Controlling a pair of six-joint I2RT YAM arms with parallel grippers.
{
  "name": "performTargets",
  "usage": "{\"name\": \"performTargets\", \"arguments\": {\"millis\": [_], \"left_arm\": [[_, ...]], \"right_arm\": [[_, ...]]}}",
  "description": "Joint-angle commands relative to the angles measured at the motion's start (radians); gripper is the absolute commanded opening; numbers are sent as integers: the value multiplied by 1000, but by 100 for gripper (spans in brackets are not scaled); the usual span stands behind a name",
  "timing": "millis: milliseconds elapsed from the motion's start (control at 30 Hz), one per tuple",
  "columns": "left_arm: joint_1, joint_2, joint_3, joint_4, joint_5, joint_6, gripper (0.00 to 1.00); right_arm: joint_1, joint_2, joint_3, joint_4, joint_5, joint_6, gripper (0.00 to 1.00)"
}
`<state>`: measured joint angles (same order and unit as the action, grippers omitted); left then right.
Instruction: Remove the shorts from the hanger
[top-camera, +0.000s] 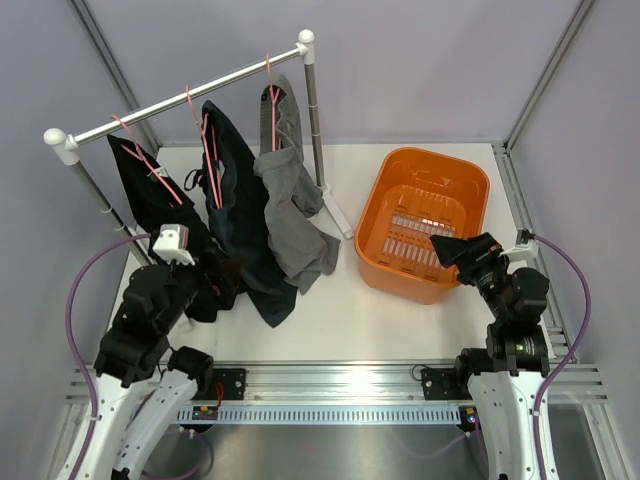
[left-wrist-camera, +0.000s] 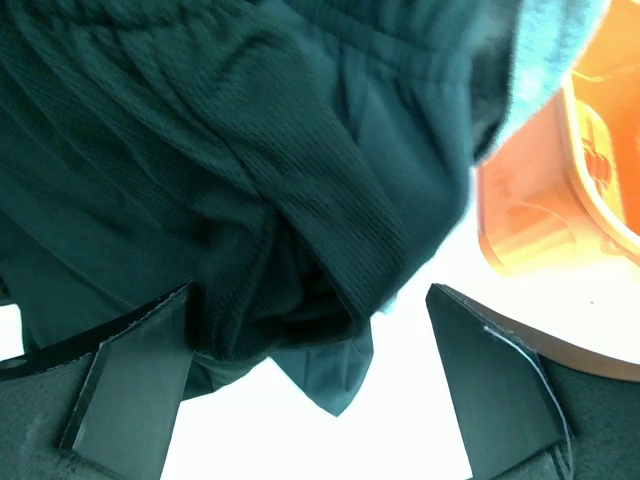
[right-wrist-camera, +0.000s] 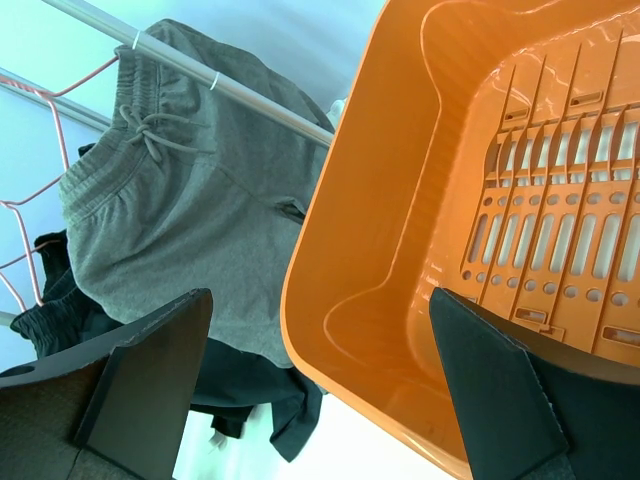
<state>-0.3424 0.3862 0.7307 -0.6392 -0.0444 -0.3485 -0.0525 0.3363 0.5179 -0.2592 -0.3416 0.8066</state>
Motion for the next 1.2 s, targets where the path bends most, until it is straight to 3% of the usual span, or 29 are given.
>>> {"name": "performTargets", "arguments": {"millis": [0, 67, 233, 433, 533, 867, 1167], "left_arm": [[0, -14, 119, 15, 80, 0, 99], [2, 47, 278, -56, 74, 11, 99], [2, 109, 440, -80, 52, 13, 99], [2, 250, 616, -143, -196, -41, 99], [2, 342, 686, -175, -389, -52, 99], [2, 497, 714, -94, -651, -81, 99], [2, 574, 730, 64, -856, 49, 98]], "right_arm": [[-3, 23, 50, -6, 9, -30, 100], [-1, 29, 53, -8, 19, -32, 99], [-3, 32, 45, 20, -5, -1, 99], [-3, 35, 91, -40, 30, -40, 99], [-3, 30, 122, -74, 42, -52, 99], [-3, 61, 156, -84, 27, -61, 100], [-3, 72, 128, -57, 13, -47, 100]]}}
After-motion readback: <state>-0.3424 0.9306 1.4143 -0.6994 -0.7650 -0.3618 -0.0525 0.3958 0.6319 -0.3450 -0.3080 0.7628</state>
